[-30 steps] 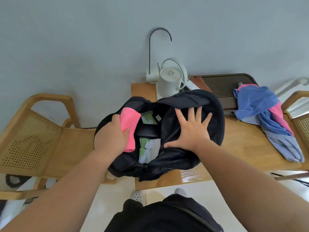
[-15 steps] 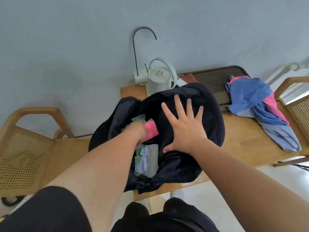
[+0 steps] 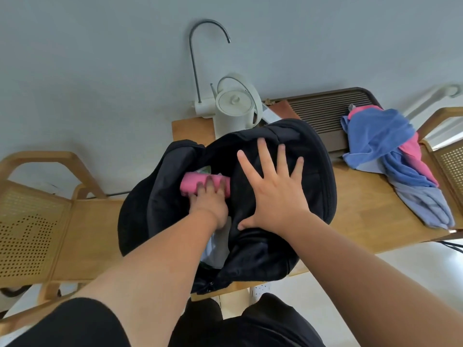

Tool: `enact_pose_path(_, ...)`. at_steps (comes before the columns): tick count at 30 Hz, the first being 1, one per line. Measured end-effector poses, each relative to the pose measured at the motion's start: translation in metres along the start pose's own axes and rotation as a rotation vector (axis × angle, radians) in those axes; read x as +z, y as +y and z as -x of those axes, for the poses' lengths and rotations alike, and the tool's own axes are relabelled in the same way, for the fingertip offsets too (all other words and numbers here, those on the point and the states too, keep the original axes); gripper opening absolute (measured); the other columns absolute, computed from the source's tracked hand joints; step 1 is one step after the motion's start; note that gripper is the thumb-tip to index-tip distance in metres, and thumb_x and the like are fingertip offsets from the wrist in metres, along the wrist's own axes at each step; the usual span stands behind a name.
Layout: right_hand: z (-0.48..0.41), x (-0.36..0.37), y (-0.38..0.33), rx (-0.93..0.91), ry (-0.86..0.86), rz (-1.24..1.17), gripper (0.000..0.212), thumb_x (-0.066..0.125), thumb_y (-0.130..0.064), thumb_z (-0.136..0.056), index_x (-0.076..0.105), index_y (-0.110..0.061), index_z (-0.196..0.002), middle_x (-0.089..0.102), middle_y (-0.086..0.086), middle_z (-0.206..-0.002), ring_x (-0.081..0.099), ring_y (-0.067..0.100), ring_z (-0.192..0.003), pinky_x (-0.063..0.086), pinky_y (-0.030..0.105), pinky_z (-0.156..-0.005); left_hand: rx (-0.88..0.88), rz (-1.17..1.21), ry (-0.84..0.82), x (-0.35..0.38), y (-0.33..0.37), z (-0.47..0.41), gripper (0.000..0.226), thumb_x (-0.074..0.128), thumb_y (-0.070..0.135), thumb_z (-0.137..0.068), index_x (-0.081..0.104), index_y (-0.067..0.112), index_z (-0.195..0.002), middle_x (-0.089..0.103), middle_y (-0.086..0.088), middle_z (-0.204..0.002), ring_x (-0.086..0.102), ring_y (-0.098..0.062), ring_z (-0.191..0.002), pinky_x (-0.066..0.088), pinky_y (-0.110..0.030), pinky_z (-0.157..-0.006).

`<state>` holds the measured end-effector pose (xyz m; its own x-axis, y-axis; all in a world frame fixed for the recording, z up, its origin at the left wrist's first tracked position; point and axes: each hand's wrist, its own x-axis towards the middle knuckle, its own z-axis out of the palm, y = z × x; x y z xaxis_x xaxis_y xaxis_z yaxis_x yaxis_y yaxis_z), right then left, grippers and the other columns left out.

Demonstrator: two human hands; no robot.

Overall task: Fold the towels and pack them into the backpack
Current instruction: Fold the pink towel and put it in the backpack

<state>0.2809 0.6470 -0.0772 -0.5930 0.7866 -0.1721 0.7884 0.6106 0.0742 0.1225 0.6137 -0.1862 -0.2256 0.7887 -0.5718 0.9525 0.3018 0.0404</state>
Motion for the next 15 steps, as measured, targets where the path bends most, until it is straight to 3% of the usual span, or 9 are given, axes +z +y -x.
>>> enact_pose_path(2, 0.000, 0.001, 0.002, 0.012, -0.007, -0.001, 0.155, 0.068, -0.092, -0.045, -0.023, -0.035, -0.155, -0.026, 0.013, -0.164, -0.011, 0.053, -0.149, 0.009, 0.077, -0.112, 0.006, -0.020, -0.140, 0.011, 0.002, 0.001, 0.108, 0.059, 0.017, -0.091, -0.030, 0.031, -0.151, -0.038, -0.020, -0.157, -0.020, -0.048, -0.148, 0.012, -0.064, -0.120)
enact_pose_path(4, -0.002, 0.002, 0.003, 0.012, -0.011, 0.007, 0.154, 0.067, -0.093, -0.045, -0.024, -0.035, -0.155, -0.024, 0.013, -0.164, -0.011, 0.052, -0.149, 0.009, 0.077, -0.112, 0.000, -0.077, -0.221, 0.013, 0.003, 0.001, 0.114, 0.060, 0.011, -0.088, -0.036, 0.033, -0.147, -0.047, -0.024, -0.149, -0.027, -0.052, -0.144, 0.009, -0.067, -0.119)
enact_pose_path(10, -0.008, 0.005, 0.006, 0.012, -0.020, 0.048, 0.152, 0.063, -0.095, -0.047, -0.024, -0.033, -0.155, -0.023, 0.013, -0.165, -0.012, 0.052, -0.149, 0.008, 0.077, -0.112, -0.099, -0.020, -0.179, 0.002, -0.001, -0.033, 0.096, 0.046, 0.039, -0.097, -0.035, 0.035, -0.149, -0.041, -0.025, -0.152, -0.023, -0.050, -0.146, 0.000, -0.065, -0.118)
enact_pose_path(13, -0.008, 0.006, 0.005, 0.005, -0.015, 0.059, 0.152, 0.063, -0.095, -0.047, -0.024, -0.033, -0.155, -0.023, 0.013, -0.165, -0.011, 0.052, -0.149, 0.008, 0.078, -0.112, -0.126, 0.030, -0.142, -0.002, 0.000, -0.045, 0.107, 0.056, 0.031, -0.093, -0.035, 0.036, -0.148, -0.039, -0.025, -0.154, -0.022, -0.049, -0.147, 0.002, -0.064, -0.119)
enact_pose_path(15, -0.009, 0.006, 0.004, 0.002, -0.013, 0.060, 0.152, 0.063, -0.095, -0.047, -0.023, -0.033, -0.156, -0.022, 0.014, -0.165, -0.010, 0.052, -0.149, 0.009, 0.078, -0.111, -0.131, 0.030, -0.084, -0.005, -0.001, -0.049, 0.113, 0.064, 0.024, -0.088, -0.029, 0.039, -0.150, -0.030, -0.025, -0.159, -0.010, -0.051, -0.149, 0.014, -0.062, -0.118)
